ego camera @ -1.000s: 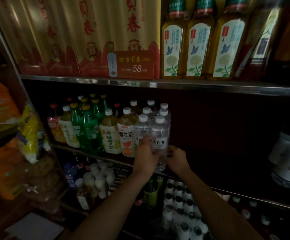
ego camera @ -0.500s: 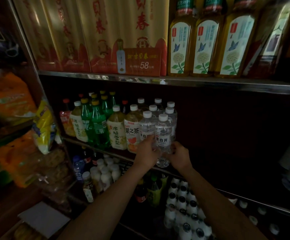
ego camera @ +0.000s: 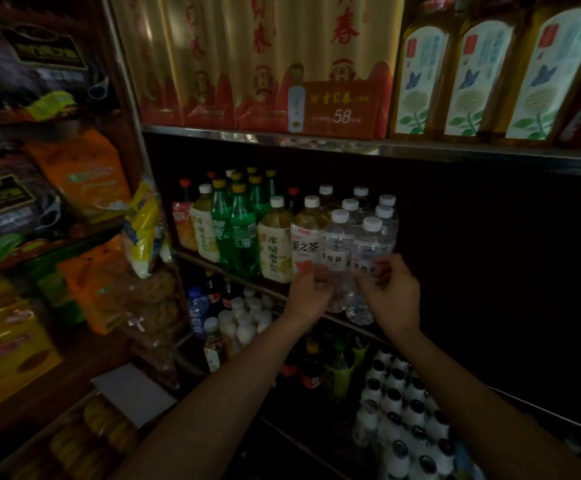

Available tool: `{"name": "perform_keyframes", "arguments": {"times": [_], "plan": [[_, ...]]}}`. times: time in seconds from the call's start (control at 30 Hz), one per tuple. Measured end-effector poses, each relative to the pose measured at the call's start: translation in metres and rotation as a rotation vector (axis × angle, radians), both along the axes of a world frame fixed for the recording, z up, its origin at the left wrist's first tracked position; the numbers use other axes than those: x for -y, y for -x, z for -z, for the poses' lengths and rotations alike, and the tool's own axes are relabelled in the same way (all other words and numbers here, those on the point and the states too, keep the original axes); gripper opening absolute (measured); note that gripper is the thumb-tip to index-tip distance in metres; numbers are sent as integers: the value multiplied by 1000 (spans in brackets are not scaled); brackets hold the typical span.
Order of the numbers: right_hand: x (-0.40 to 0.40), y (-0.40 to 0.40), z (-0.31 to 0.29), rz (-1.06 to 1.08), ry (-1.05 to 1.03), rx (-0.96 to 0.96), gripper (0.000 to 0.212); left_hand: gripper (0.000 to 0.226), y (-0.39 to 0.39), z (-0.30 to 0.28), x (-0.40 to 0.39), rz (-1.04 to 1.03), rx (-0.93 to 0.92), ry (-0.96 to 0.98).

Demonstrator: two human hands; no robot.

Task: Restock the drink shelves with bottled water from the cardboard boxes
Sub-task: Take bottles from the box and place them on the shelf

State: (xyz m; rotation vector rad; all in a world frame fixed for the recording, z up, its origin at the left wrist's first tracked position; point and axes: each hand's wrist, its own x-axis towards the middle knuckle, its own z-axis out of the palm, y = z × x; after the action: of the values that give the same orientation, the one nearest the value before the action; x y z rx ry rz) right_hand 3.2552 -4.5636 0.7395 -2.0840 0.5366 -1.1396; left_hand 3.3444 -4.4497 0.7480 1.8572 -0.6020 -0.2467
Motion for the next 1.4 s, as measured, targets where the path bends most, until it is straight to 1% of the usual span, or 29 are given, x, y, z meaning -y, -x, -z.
{"name": "perform_keyframes", "arguments": {"times": [0.1, 0.2, 0.23, 0.3, 0.37, 0.43, 0.5, 0.6, 0.67, 0.73, 0.77, 0.87, 0.97, 1.03, 1.13, 1.23, 1.33, 1.4], "plan": [[-28, -15, -16, -63, 150, 37, 27, 29, -15, -2, -42, -81, 89, -105], [-64, -42, -24, -204, 209, -1, 26, 33, -31, -7, -103, -178, 192, -190], [-79, -52, -25, -262, 237, -54, 29, 36, -34, -9, -127, -211, 241, -232], [-110, -76, -24, -394, 337, -221, 45, 46, -35, -12, -179, -312, 350, -339], [-149, -100, -24, -549, 424, -380, 63, 60, -37, -9, -235, -477, 475, -535], [-192, -118, -22, -681, 511, -447, 74, 74, -34, -3, -290, -565, 512, -734], [-240, -129, -19, -780, 575, -454, 79, 77, -26, 3, -344, -628, 442, -839], [-312, -136, -10, -943, 625, -425, 90, 61, 0, 11, -417, -799, 385, -922], [-361, -134, -4, -1041, 639, -443, 78, 57, 22, 19, -462, -892, 317, -939], [-411, -127, 3, -1133, 665, -464, 70, 62, 49, 28, -506, -957, 256, -965], [-437, -121, 6, -1159, 689, -470, 68, 63, 63, 33, -528, -994, 232, -977], [-512, -100, 17, -1227, 748, -458, 65, 59, 102, 46, -596, -1101, 130, -983], [-586, -78, 31, -1306, 743, -470, 64, 64, 144, 61, -665, -1180, 66, -982], [-637, -64, 42, -1360, 714, -495, 66, 64, 169, 71, -712, -1212, 24, -963], [-713, -47, 64, -1418, 682, -522, 67, 54, 201, 90, -779, -1241, -34, -938], [-783, -28, 88, -1449, 636, -615, 66, 54, 226, 112, -844, -1248, -142, -932], [-837, -12, 113, -1471, 631, -679, 67, 55, 244, 134, -899, -1222, -242, -910], [-862, -3, 130, -1466, 613, -723, 63, 54, 250, 145, -926, -1195, -283, -907]]}}
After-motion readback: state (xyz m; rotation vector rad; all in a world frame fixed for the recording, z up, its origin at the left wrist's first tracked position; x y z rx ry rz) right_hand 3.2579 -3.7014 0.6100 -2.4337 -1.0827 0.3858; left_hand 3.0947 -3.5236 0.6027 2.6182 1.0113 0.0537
